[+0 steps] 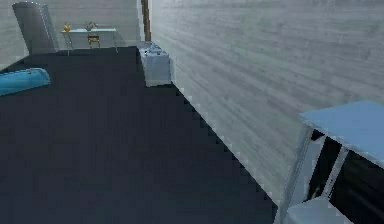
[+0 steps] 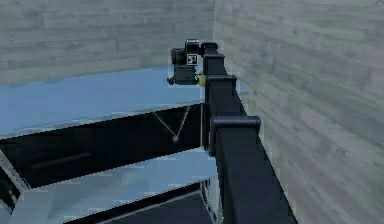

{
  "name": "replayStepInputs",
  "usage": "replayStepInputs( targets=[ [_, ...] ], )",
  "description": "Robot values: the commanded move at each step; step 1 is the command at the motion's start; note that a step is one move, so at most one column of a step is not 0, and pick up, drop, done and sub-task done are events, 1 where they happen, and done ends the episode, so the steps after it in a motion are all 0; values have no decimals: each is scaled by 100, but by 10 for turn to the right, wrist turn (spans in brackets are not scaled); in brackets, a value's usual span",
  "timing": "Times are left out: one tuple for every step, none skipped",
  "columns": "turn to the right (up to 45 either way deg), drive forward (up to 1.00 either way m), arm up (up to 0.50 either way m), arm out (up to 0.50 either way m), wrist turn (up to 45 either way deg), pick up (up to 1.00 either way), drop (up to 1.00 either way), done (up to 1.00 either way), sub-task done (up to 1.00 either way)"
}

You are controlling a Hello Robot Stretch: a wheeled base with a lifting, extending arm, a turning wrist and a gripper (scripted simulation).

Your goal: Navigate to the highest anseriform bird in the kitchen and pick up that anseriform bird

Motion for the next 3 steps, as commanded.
replayStepInputs(
  targets=[
    [0,0,0,0,240,0,0,0,0],
    [0,0,0,0,0,100,0,0,0],
    [0,0,0,0,0,0,0,100,0]
  ],
)
